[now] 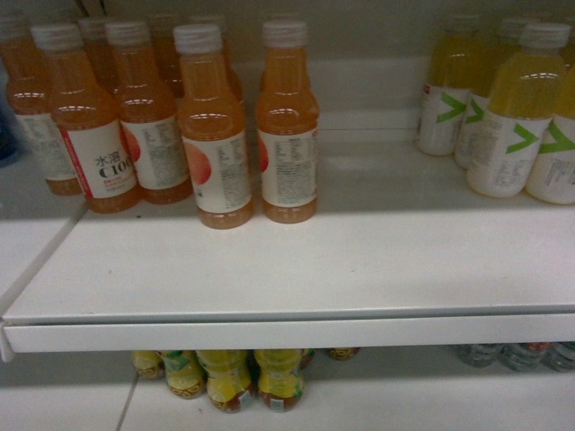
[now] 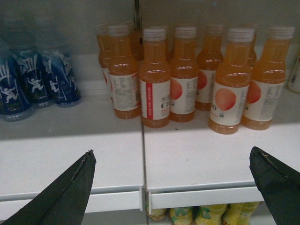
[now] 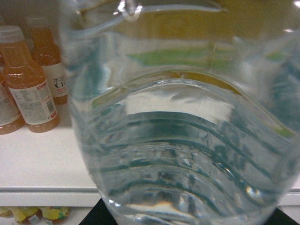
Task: Move water from second to third shelf
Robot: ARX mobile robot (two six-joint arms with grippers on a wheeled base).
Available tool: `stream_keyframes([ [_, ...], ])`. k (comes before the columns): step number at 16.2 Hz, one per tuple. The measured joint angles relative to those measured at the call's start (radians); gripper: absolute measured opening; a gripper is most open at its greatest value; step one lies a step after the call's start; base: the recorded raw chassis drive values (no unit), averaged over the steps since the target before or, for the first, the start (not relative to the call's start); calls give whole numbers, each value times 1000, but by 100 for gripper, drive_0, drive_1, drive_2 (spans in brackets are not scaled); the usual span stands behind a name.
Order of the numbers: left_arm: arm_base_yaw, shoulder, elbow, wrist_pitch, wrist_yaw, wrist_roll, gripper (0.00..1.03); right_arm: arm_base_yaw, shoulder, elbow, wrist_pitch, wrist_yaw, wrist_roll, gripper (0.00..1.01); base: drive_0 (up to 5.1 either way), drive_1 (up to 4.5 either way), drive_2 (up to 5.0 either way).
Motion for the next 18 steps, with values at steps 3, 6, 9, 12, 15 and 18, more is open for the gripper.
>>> stream_keyframes([
  [3,0,0,0,0,0,0,98,0,0,0,2,0,0,38,-479,227,227],
  [6,0,0,0,-3,0,0,98,0,0,0,3,1,0,38,-476,238,238],
  [9,0,0,0,-1,0,0,98,-1,0,0,0,1,0,38,-491,236,236],
  [12,0,0,0,-1,0,0,98,-1,0,0,-3,1,0,38,-501,238,238],
  [15,0,0,0,-1,0,0,98,-1,0,0,1,0,0,38,-501,240,240],
  [18,0,0,0,-1,0,0,98,-1,0,0,1,2,0,38,-501,240,240],
])
